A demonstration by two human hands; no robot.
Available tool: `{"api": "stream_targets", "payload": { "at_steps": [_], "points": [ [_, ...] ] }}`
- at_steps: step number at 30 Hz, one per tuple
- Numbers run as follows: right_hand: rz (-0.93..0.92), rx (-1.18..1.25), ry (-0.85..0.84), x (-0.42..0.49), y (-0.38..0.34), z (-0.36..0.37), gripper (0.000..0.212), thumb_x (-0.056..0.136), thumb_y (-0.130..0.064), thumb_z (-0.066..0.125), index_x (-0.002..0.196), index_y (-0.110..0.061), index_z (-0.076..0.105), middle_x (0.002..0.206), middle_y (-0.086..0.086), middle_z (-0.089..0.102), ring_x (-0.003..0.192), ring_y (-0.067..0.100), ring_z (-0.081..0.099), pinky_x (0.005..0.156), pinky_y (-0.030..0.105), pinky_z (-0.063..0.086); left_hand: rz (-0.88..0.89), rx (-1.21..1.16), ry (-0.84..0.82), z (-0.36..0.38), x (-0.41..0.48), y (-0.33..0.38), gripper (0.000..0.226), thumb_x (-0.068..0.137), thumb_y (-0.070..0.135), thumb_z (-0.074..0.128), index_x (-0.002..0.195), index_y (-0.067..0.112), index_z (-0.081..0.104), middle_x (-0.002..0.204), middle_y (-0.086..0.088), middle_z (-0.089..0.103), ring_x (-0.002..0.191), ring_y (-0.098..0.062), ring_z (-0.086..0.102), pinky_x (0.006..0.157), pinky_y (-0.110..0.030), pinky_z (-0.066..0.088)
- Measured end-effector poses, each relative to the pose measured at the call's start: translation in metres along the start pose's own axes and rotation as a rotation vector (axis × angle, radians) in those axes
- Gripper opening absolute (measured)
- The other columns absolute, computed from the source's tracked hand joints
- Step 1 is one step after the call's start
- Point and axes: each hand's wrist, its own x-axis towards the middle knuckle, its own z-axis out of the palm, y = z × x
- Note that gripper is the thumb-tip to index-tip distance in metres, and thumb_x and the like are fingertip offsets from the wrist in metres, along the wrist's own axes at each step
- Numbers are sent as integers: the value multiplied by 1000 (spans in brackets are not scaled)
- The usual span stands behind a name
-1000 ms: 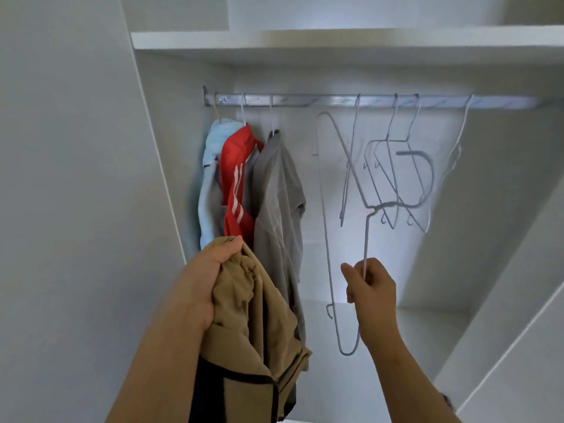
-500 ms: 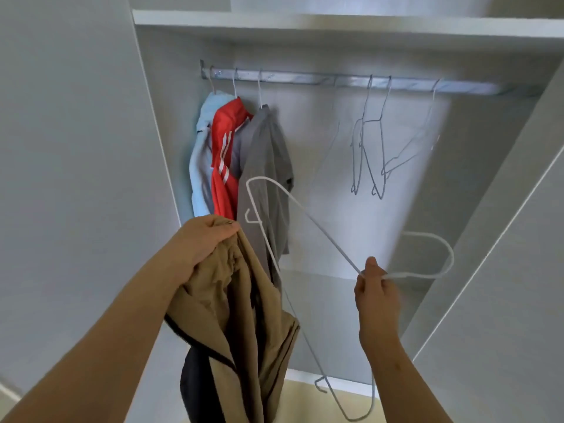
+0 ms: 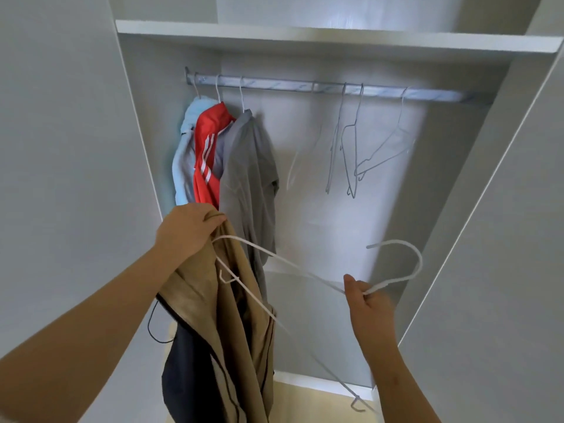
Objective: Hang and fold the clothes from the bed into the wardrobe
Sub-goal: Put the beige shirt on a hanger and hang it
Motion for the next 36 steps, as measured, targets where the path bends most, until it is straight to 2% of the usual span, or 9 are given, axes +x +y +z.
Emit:
{"api": "stream_targets", "payload": {
  "at_steps": [6, 10, 15, 19, 22, 25, 29, 33, 36],
  "points": [
    [-72, -226, -41, 4, -9, 1, 52, 96, -33, 44, 49, -21, 26, 33, -7, 29, 36, 7, 29, 46, 22, 22, -44, -278, -75, 7, -17, 42, 21, 93, 25, 53, 93, 11, 69, 91, -3, 64, 89, -18, 58, 82, -18, 38],
    [-26, -371, -164, -8, -22, 34, 47, 96, -47, 36, 54, -26, 40, 52, -9, 47, 52, 7, 47, 50, 21, 31, -195, -704, -246, 29, -50, 87, 21, 90, 22, 58, 88, 4, 68, 82, -6, 63, 71, -12, 55, 62, -8, 42],
    [187, -17, -53, -13, -22, 42, 46, 95, -40, 44, 55, -17, 44, 54, -1, 45, 53, 11, 41, 52, 25, 31, -299, -977, -368, 24, -62, 100, 19, 91, 28, 55, 82, 18, 67, 81, 0, 65, 77, -11, 60, 65, -18, 48],
    [170, 94, 21, -10, -28, 39, 45, 91, -41, 48, 53, -18, 51, 53, -2, 48, 53, 12, 45, 61, 29, 39, 110, -617, -369, 17, -65, 88, 13, 91, 23, 55, 93, 23, 68, 93, 9, 66, 90, -7, 58, 82, -9, 43],
    [196, 243, 36, -14, -30, 37, 56, 93, -33, 49, 38, -22, 42, 37, -10, 39, 41, 4, 35, 54, 27, 33, 420, -220, -200, 19, -72, 81, 27, 91, 36, 52, 109, 21, 66, 105, 4, 61, 96, -6, 51, 87, -5, 30],
    [191, 292, 63, -11, -35, 30, 60, 94, -28, 49, 34, -24, 47, 34, -11, 36, 38, 3, 35, 53, 24, 31, 619, 259, 65, 21, -73, 73, 45, 83, 57, 50, 109, 25, 68, 108, -1, 65, 104, -23, 61, 96, -47, 40],
    [142, 276, 66, -11, -41, 30, 62, 93, -27, 52, 32, -22, 42, 33, -11, 35, 35, 1, 35, 51, 23, 29, 693, 373, 79, 18, -63, 68, 41, 81, 54, 50, 101, 25, 72, 91, -2, 67, 88, -23, 66, 93, -59, 41],
    [134, 188, 43, -16, -36, 33, 56, 88, -36, 57, 38, -18, 41, 38, -7, 36, 47, 9, 37, 58, 28, 34, 711, 281, 37, 25, -63, 60, 36, 85, 37, 40, 88, 20, 72, 70, 0, 64, 64, -20, 63, 72, -35, 54],
    [23, 124, 67, -16, -38, 30, 55, 83, -47, 55, 59, 3, 53, 54, 13, 49, 56, 20, 43, 63, 30, 39, 651, 213, 34, 28, -67, 56, 34, 81, 32, 39, 82, 21, 71, 64, 4, 63, 57, -16, 61, 62, -26, 48]
  ]
}}
